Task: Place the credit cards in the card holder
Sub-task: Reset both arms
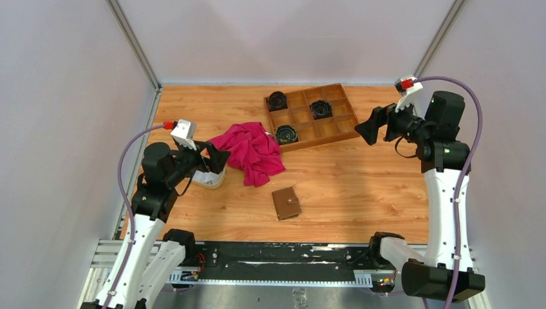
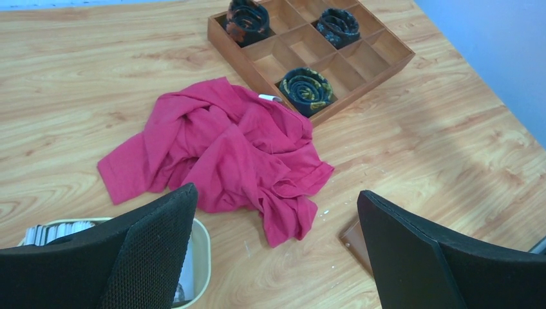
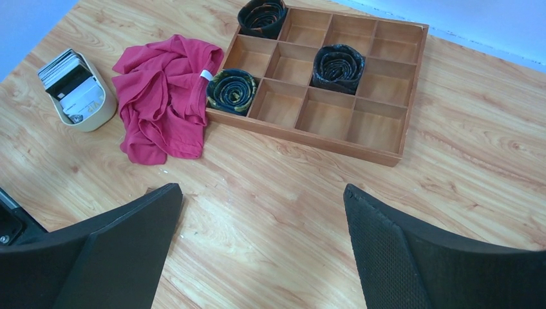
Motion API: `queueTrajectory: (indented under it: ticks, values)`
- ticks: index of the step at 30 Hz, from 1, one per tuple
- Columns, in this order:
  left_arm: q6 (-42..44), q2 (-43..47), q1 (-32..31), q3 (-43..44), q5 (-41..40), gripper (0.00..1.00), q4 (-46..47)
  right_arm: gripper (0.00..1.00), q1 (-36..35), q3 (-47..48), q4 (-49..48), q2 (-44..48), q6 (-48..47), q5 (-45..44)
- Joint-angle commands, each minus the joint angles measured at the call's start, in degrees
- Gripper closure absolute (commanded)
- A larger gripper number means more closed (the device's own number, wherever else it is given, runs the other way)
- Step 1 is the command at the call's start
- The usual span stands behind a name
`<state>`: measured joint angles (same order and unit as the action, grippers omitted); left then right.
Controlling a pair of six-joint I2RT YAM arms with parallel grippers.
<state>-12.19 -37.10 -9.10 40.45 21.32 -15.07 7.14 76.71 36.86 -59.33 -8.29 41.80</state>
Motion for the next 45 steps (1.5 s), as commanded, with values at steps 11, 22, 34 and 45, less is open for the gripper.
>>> queueTrajectory:
  ticks: [11, 22, 34, 45]
  values:
    - [2.0, 1.9, 0.3, -1.1, -1.3, 0.00, -0.9, 0.00, 3.5, -3.1, -3.8, 1.4, 2.5, 1.6]
    - [2.3, 2.0, 0.3, -1.2, -1.5, 0.00, -1.2, 0.00, 4.6, -4.0, -4.8, 2.1, 3.0, 2.5]
    - [2.4, 2.0, 0.3, -1.2, -1.6, 0.00, -1.5, 0.00, 5.1, -4.0, -5.0, 2.6, 3.6, 3.0]
    - [2.6, 1.9, 0.3, -1.2, -1.7, 0.00, -1.8, 0.00, 5.2, -4.4, -5.2, 2.9, 4.2, 3.4]
